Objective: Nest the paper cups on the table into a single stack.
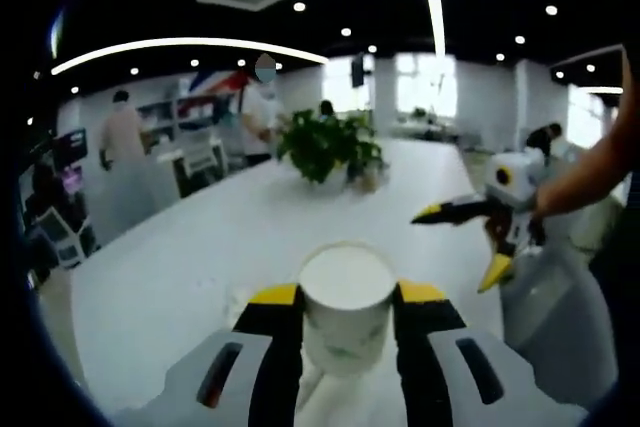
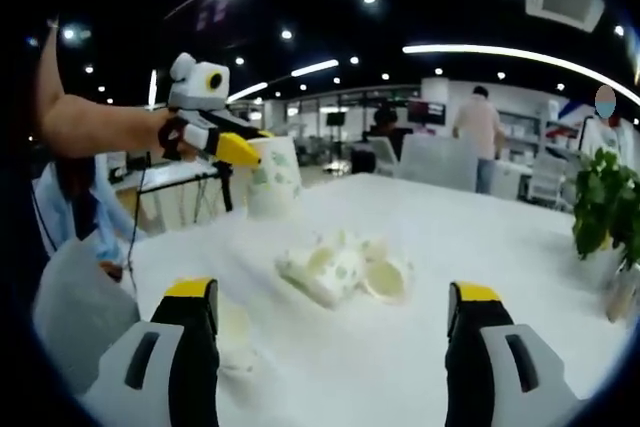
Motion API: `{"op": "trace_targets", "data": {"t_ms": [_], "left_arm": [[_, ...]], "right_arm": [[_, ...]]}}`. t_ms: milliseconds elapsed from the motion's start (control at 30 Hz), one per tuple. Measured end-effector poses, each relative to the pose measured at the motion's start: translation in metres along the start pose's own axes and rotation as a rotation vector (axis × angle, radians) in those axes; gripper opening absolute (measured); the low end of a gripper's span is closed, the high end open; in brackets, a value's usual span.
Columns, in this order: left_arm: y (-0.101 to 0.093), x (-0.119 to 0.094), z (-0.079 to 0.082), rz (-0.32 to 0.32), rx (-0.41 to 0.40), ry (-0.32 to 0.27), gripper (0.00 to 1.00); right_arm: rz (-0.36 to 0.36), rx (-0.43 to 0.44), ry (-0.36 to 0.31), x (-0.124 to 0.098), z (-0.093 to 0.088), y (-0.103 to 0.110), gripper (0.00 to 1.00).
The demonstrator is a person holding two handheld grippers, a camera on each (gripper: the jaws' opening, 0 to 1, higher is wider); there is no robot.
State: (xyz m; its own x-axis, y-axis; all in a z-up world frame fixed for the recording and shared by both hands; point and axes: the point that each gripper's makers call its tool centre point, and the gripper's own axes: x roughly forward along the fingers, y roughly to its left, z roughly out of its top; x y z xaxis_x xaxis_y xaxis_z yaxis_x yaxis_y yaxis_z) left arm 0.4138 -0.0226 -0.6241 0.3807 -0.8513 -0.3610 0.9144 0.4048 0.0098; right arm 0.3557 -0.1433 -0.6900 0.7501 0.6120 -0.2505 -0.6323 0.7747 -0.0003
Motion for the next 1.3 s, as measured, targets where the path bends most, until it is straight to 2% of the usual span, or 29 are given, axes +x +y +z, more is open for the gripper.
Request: {"op": "trace_targets", "data": {"t_ms": [333,767,1000,1200,1300], "left_arm": [[-0.013,-0.011,0.027,-0.025,0.026,-0.06,0.33],[-0.025,-0.024,0.051,-0.045,0.032,-0.13,0.33],[-0.028,-0.036,0.071,-0.05,0.003,-0.222,0.33],[-0.031,-0.041,0.081,-0.059,-0.005,-0.264,0.33],[-0.033,-0.043,0.084,-0.064,-0.014,-0.282,0.33]], "right_arm": [[0.078,-0.008,-0.039,0.008,0.029,0.021,0.88],[0.189,-0.033,-0.07,0.017,0.06,0.054,0.83],[0.238,-0.039,-0.081,0.018,0.074,0.067,0.79],[0.268,-0.033,-0.092,0.017,0.082,0.074,0.72],[0.312,-0.012,-0.11,0.015,0.092,0.083,0.71]]}}
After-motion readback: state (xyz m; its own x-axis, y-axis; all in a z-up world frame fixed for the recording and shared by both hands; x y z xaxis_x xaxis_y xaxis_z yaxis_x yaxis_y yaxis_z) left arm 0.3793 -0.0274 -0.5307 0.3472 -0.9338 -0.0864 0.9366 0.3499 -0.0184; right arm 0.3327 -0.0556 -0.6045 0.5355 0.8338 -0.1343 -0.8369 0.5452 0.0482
